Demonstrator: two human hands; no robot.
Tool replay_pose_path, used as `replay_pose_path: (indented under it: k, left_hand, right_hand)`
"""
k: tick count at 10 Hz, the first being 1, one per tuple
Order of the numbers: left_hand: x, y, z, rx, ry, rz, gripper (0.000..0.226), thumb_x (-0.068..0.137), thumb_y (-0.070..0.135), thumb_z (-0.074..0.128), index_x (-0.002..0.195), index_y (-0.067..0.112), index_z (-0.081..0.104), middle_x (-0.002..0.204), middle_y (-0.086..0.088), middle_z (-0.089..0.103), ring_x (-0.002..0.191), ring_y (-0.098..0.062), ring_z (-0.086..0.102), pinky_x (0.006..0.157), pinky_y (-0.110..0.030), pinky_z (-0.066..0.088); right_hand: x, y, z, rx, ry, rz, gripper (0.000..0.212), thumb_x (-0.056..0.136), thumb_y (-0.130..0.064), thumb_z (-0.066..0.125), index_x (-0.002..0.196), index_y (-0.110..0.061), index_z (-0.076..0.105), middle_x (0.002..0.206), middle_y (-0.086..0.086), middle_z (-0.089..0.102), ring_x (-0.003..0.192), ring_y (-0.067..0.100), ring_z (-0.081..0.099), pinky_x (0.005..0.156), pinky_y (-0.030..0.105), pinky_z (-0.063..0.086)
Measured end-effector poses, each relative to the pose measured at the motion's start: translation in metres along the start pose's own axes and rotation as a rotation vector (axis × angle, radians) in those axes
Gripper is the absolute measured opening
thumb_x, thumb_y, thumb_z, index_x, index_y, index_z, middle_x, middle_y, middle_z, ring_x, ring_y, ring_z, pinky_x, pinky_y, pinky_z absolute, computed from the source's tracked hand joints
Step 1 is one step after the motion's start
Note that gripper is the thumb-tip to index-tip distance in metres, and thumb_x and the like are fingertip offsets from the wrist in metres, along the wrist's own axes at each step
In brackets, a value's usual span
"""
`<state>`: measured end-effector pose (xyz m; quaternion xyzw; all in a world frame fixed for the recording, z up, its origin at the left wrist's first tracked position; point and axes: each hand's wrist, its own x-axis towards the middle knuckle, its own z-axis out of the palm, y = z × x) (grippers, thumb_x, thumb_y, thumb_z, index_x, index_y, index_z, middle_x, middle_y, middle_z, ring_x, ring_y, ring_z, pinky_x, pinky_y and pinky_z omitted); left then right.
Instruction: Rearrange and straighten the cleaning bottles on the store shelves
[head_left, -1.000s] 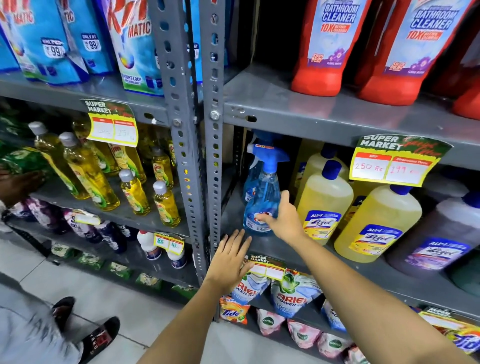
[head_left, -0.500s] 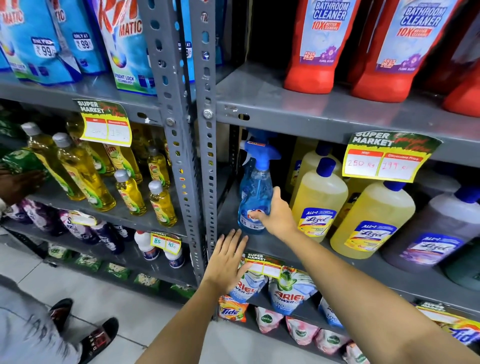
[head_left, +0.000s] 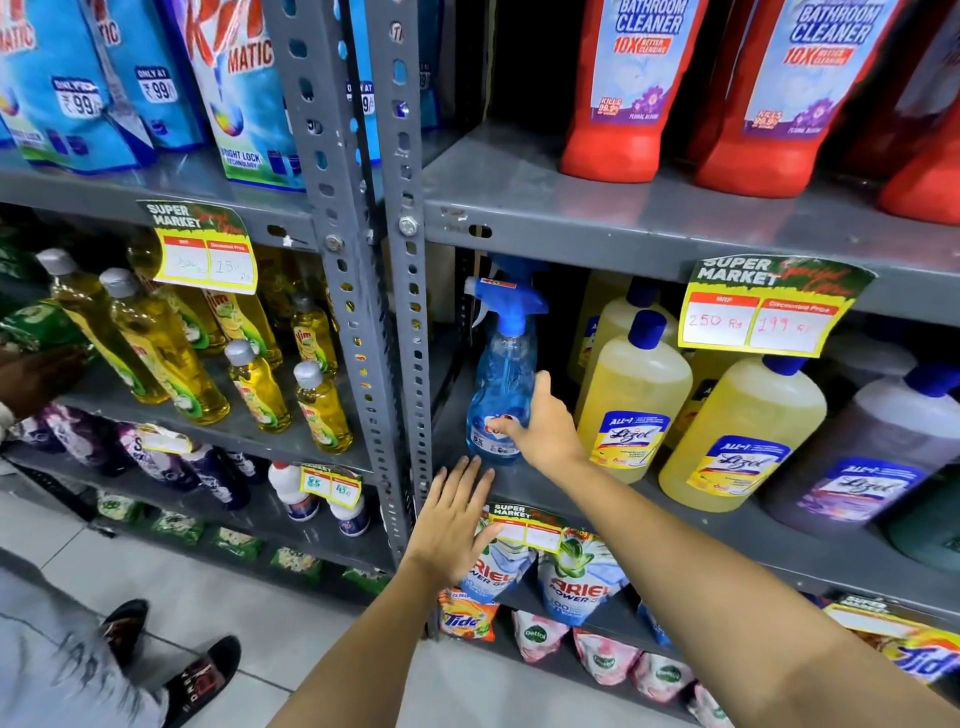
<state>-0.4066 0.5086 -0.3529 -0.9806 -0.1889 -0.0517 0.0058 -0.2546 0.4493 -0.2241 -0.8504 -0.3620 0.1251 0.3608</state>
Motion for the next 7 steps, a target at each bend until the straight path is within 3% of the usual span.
replay_pose_path:
  k: [6, 7]
  left_hand:
    - [-0.003, -0.011, 0.002, 0.030, -0.009, 0.047, 0.075, 0.100, 0.061, 0.013, 0.150, 0.007, 0.023, 0.154, -0.016, 0.033, 0.144, -0.031, 0.027, 0.114, -0.050, 0.021]
    - [-0.007, -0.004, -0.006, 0.004, 0.019, 0.073, 0.070, 0.101, 0.058, 0.019, 0.150, 0.008, 0.025, 0.155, -0.014, 0.032, 0.144, -0.028, 0.025, 0.113, -0.049, 0.016]
  right_hand:
    - [-0.006, -0.006, -0.004, -0.003, -0.030, 0.015, 0.063, 0.080, -0.030, 0.080, 0.121, -0.017, 0.033, 0.131, 0.012, 0.062, 0.118, 0.031, 0.064, 0.092, 0.045, 0.056]
    - [-0.017, -0.005, -0.012, 0.041, 0.011, 0.019, 0.089, 0.076, -0.034, 0.082, 0.142, -0.021, 0.024, 0.142, 0.008, 0.053, 0.122, 0.030, 0.060, 0.097, 0.046, 0.052]
